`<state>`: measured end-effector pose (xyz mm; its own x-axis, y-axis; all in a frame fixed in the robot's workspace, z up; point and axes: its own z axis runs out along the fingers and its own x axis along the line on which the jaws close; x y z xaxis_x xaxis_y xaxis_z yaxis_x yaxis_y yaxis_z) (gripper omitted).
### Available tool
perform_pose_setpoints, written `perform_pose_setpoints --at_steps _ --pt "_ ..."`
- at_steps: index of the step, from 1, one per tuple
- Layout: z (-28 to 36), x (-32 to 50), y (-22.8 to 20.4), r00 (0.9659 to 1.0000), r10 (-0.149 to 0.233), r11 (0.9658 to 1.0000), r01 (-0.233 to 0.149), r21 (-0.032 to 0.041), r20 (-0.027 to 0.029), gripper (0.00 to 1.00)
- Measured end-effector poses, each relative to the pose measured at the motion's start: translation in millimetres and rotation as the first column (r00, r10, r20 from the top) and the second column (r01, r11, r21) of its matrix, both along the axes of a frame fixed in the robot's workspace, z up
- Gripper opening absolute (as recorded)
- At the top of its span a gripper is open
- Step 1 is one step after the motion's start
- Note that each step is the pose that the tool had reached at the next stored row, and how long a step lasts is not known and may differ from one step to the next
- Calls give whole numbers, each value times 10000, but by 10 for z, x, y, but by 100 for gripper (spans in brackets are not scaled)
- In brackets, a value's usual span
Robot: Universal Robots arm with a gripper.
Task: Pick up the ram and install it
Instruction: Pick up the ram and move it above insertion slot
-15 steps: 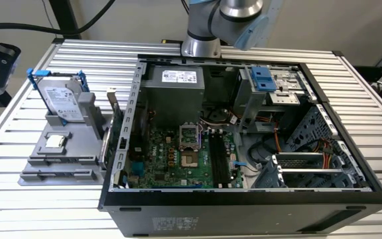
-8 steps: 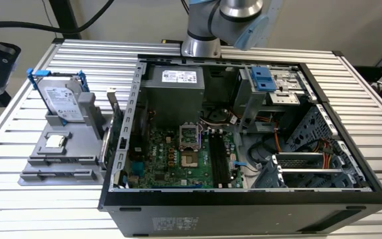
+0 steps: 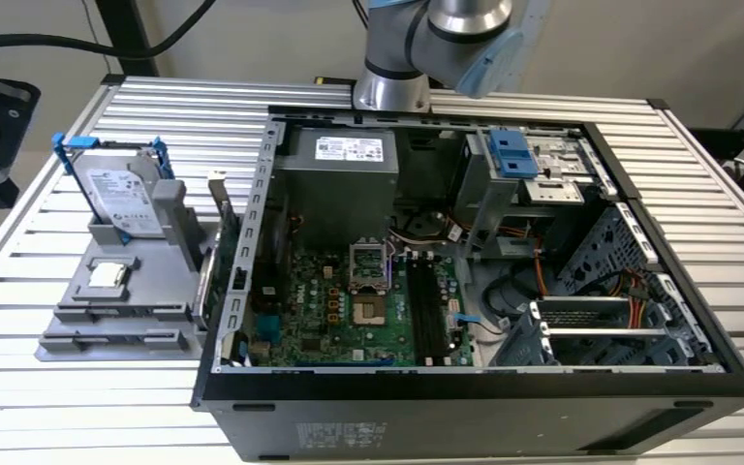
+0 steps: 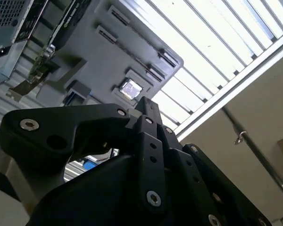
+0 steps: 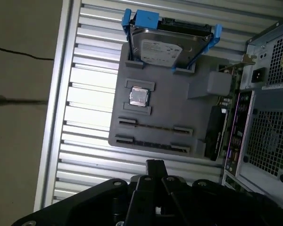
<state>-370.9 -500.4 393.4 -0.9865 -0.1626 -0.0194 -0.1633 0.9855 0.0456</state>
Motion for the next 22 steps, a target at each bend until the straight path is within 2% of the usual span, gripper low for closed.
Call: perform_pose_setpoints --at_steps 5,10,13,16,22 --pt "-1 -7 0 9983 581 9983 -581 -13 0 0" --pt "0 -11 0 9925 1219 9925 -1219 -15 0 0" --pt "0 -12 0 9872 1593 9872 -1593 -18 0 0" --pt "-1 -14 0 9804 1970 9804 -1970 -20 0 0" --pt "-1 -15 0 9635 2678 9635 -2678 -22 -1 0"
